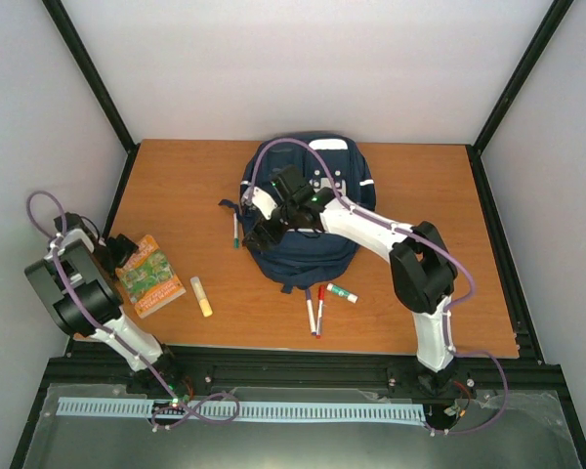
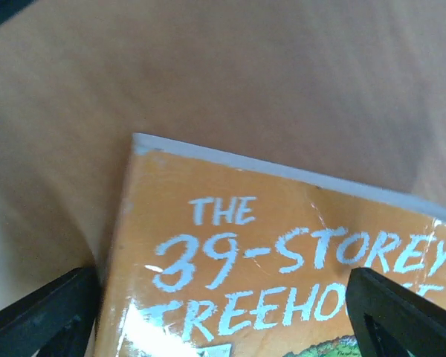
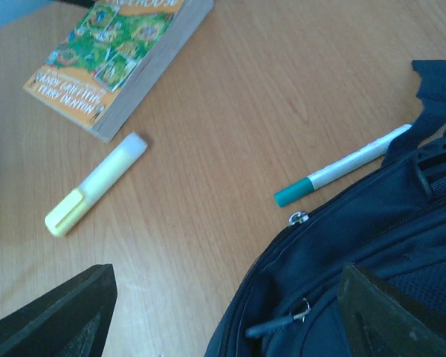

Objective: Pack the student bag
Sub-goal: Pick up the book from the center of the board.

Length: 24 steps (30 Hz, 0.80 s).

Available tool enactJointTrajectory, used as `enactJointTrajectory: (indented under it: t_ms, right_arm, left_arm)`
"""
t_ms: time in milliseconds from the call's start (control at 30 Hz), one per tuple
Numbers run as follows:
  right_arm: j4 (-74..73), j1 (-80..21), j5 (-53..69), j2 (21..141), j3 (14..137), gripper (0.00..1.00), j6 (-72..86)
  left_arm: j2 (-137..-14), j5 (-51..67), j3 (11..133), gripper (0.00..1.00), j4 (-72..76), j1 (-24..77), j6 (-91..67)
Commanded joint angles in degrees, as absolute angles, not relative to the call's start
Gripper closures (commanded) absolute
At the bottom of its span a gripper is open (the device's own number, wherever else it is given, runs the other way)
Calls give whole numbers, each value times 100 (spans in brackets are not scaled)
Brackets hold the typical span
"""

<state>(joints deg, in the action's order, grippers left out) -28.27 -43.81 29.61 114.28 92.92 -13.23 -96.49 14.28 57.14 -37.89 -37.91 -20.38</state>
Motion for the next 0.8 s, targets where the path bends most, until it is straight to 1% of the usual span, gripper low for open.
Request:
enactJointTrajectory:
  t_ms: [0,200,433,500,600,667,767]
  right_arm:
    - [-2449,-4474,2945,11795,9465,19,-468]
    - [-2145,-4580,3031,12349,9829,27,286]
    - [-1773,-4860,3325,13133,10419,32,1155]
    - [-1663,-4978,3398,13332,10578,32,1382]
    - [-1565,-5155,3391,13592,10852,31,1665]
    - [-1524,-5261,3178,13763,11035,31,1870]
    - [-1346,-5344,3114,13967,11201,31,2291]
  left_arm:
    - [-10132,2509,5783,9,-3206,-3438,-1893]
    - [-10232,2829,5960,14,-3200,-2876,-1801]
    - [-10119,2862,5971,15,-3481,-2622,-1532]
    - [-10028,2700,6074,15,-3757,-2625,-1183]
    - [-9883,1767,6367,15,-4366,-2643,-545]
    - [-9804,1759,6532,17,-4557,-2702,186]
    - [-9789,1955,6652,19,-4963,-2755,740]
